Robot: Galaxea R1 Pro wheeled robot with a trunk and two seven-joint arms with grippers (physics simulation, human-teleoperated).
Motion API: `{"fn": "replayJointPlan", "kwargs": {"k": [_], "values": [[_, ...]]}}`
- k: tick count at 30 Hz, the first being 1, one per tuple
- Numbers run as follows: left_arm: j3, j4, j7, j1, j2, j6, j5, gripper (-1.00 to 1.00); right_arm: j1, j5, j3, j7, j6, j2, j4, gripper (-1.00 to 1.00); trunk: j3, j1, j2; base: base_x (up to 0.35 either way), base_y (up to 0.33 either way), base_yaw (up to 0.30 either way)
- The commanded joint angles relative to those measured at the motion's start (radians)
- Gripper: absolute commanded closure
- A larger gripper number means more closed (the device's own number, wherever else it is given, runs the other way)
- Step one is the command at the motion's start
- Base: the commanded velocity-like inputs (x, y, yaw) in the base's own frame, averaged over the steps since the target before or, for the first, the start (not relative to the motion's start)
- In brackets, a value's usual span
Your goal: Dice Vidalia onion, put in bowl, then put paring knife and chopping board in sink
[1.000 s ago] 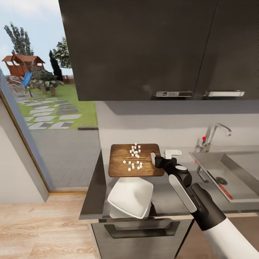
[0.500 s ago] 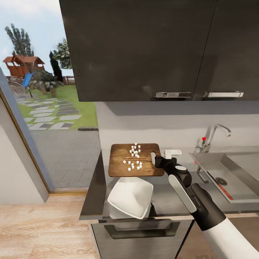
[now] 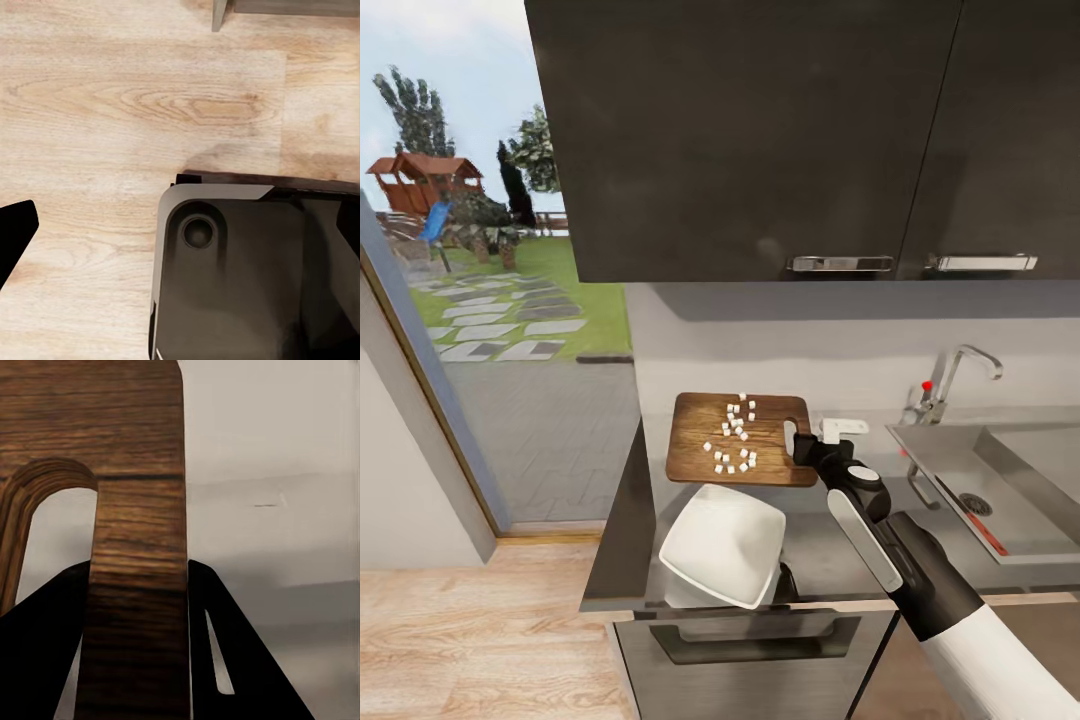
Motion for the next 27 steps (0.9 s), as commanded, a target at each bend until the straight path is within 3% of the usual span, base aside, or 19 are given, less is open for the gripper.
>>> {"fn": "replayJointPlan", "kwargs": {"k": [1,6,12,17,27], "values": [[0.001,-0.001,-0.001,0.000,0.000,-0.001,0.004,-1.00,-0.001,-0.009,0.004,-0.009,0.001,-0.001,-0.001,1.00,-0.002,0.001,-0.002,0.000,0.000,0.000],[0.002,-0.001,-0.001,0.000,0.000,-0.001,0.004,-1.00,-0.001,-0.008,0.007,-0.009,-0.034,-0.001,0.014,1.00,-0.002,0.001,-0.002,0.000,0.000,0.000],[0.001,-0.003,-0.001,0.000,0.000,-0.001,0.004,-1.00,-0.001,0.001,0.071,-0.009,-0.115,-0.003,0.049,1.00,-0.002,0.001,-0.002,0.000,0.000,0.000],[0.001,-0.004,-0.001,0.000,0.000,-0.001,0.004,-1.00,-0.001,0.049,0.076,-0.009,-0.173,-0.003,0.085,1.00,-0.002,0.001,-0.002,0.000,0.000,0.000],[0.001,-0.003,-0.001,0.000,0.000,-0.001,0.004,-1.00,-0.001,0.065,0.077,-0.007,-0.234,-0.003,0.131,1.00,-0.002,0.001,-0.002,0.000,0.000,0.000]]}}
